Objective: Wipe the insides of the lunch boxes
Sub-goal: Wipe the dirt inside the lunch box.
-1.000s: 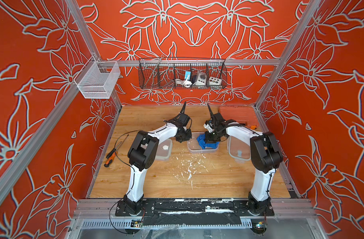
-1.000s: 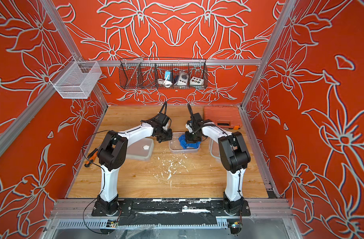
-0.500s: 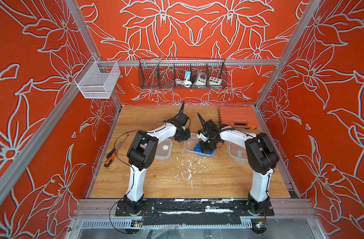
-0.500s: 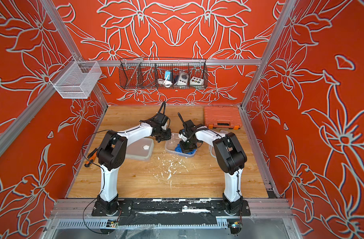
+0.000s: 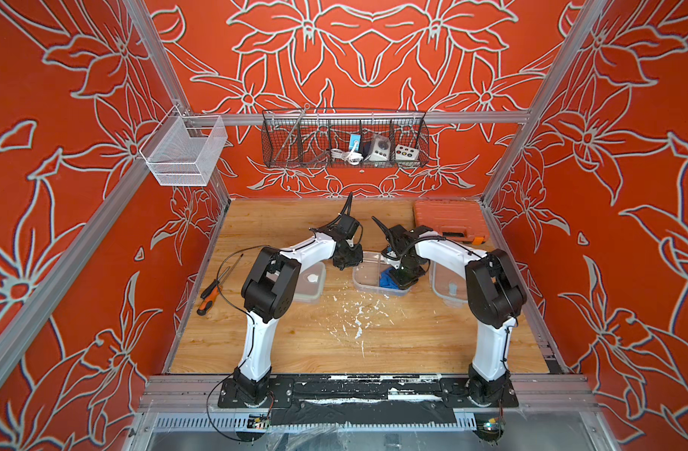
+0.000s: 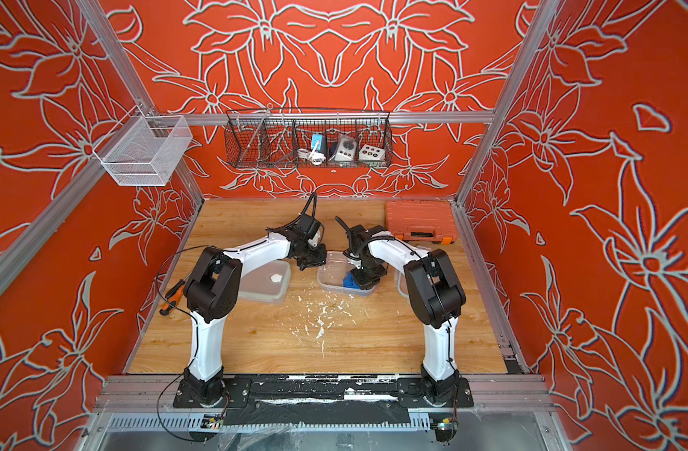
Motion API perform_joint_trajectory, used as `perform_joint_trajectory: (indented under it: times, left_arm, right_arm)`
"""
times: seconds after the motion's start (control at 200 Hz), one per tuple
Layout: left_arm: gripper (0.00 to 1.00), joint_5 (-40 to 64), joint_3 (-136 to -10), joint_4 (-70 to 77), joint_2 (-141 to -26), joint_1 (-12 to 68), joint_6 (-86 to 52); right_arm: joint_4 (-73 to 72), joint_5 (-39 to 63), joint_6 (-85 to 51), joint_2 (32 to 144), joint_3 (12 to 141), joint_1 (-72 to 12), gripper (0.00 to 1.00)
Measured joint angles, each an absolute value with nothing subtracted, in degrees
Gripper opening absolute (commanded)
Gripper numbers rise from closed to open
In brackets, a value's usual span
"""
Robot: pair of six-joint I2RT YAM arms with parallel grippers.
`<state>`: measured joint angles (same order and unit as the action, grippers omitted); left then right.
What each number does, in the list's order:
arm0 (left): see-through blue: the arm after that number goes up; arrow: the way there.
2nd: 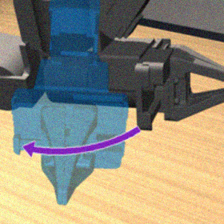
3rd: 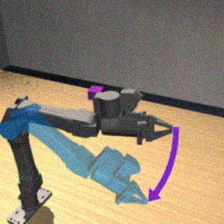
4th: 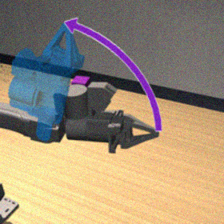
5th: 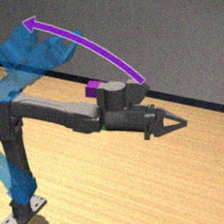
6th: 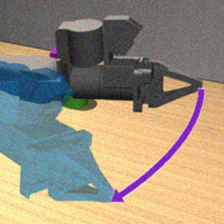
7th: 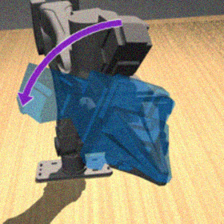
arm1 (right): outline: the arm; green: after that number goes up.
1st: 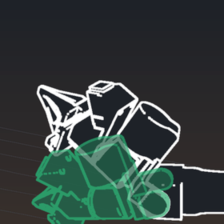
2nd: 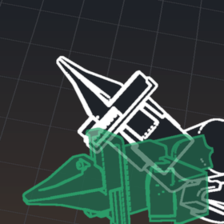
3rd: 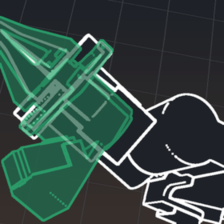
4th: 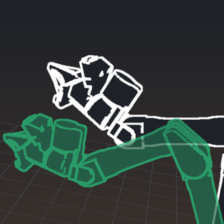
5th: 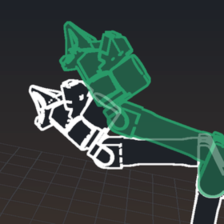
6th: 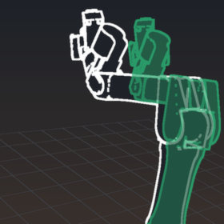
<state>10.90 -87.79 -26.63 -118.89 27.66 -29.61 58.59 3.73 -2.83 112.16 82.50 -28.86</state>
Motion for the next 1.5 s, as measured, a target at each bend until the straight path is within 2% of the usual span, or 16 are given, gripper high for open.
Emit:
perform_joint_trajectory:
  times: [0.395, 0.721, 0.886, 1.166, 1.501]
  left_arm:
    - [0.12, 12.3, -85.1, -21.4, -118.1, 27.4, -30.2]
    - [0.11, 12.8, -83.4, -19.1, -117.4, 27.4, -30.7]
    - [0.11, 12.7, -83.4, -19.0, -117.4, 27.7, -30.7]
    - [0.10, 11.2, -83.5, -19.0, -117.4, 27.6, -32.1]
    - [0.11, 8.8, -86.3, -22.9, -118.3, 27.2, -33.3]
  right_arm:
    - [52.8, -4.0, -8.8, 116.9, 87.7, -27.1, 0.00]
    - [43.9, -0.7, -17.4, 118.9, 88.3, -24.1, 0.00]
    - [41.1, 3.4, -20.0, 120.3, 90.0, -23.0, 0.00]
    - [35.4, 17.1, -22.1, 122.4, 90.6, -21.9, 0.00]
    - [34.2, 28.9, -17.9, 123.8, 90.5, -22.1, 0.00]
